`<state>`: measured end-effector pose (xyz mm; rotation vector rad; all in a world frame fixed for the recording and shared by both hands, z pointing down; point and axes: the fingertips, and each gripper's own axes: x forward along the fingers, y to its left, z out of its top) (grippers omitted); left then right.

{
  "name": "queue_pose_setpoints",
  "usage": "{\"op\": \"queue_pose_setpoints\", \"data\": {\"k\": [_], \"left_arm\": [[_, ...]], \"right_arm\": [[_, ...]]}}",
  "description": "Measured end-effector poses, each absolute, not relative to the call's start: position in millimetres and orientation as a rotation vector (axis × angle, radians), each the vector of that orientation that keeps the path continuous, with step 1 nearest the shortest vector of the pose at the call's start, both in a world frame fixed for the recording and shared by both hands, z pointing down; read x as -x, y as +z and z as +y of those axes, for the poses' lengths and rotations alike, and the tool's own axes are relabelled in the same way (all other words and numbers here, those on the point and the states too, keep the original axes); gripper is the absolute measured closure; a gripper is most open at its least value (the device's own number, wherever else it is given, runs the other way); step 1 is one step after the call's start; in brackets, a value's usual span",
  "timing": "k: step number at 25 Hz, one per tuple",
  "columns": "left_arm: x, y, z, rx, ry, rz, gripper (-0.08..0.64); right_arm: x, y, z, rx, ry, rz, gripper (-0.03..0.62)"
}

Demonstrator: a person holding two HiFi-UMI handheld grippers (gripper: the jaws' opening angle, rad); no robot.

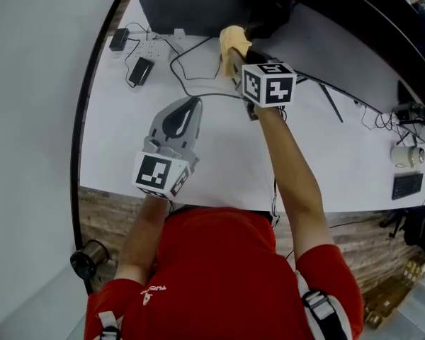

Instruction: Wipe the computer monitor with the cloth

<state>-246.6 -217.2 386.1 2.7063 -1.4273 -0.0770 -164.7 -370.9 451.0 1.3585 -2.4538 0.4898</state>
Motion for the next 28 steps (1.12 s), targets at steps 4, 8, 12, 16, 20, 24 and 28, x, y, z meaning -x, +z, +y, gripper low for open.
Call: {"op": "queue_pose_setpoints", "data": {"k": [4,8,12,16,20,24,28], "left_arm": [[241.5,380.4,-216.8,-2.716,-0.082,-1.416,0.541],[236.2,374.8,-216.8,-2.723,-0.072,-1.410,0.541],[230.9,367.8,-216.5,-2.760,-0.068,-1.409,0.541],[231.2,352.4,-221.0,-2.787,-0.084,-1.410,0.541],[224.7,334.9,-226.0,-2.823,-0.106,-1.388,0.541],[221.0,322.4,-230.4,-2.852,-0.118,-1.356,0.541],[218.6,320.1,-234.6,-2.855,-0.130,-1.343,0.541]], "right_arm": [[164.3,421.7,-370.3,-1.375,0.466,-2.492,0.529],[165.3,397.5,-370.2,-1.385,0.443,-2.519,0.529],[163.5,370.9,-369.5,-1.393,0.396,-2.539,0.529],[165.1,342.0,-370.6,-1.403,0.355,-2.566,0.529],[164.9,315.8,-371.4,-1.414,0.333,-2.597,0.529],[164.8,292.8,-371.3,-1.432,0.305,-2.616,0.529],[164.5,271.6,-368.3,-1.440,0.278,-2.636,0.529]]}}
